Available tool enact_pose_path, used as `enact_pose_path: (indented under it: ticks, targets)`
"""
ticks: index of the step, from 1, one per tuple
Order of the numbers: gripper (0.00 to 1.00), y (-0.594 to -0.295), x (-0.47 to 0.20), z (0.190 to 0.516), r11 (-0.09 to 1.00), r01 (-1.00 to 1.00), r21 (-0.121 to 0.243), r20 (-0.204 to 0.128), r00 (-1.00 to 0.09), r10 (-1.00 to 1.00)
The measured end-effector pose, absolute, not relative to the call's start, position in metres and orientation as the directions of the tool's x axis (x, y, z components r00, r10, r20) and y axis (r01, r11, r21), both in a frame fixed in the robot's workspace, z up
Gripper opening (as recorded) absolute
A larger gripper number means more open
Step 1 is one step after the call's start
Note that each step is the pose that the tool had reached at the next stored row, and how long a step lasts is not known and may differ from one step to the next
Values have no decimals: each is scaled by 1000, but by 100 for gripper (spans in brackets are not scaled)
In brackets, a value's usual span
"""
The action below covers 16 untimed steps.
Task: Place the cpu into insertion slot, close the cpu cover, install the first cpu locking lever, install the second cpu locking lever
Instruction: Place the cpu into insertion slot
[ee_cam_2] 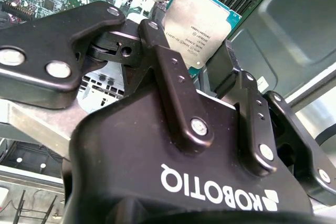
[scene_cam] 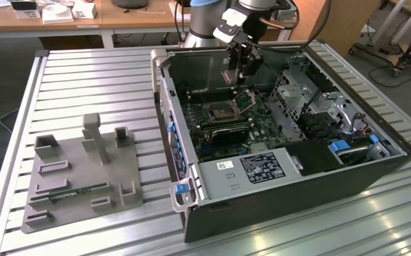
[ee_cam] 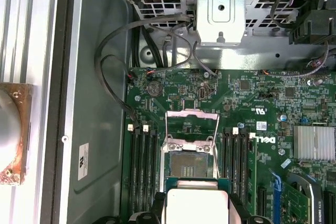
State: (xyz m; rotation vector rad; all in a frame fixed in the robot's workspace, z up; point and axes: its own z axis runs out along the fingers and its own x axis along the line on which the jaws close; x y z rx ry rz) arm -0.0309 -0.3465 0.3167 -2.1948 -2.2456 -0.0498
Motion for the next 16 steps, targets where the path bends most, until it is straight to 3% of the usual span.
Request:
enact_pose_path:
  ticks: [16]
  targets:
    - [55, -345, -31, 296, 25, 999, 22, 28, -25, 999]
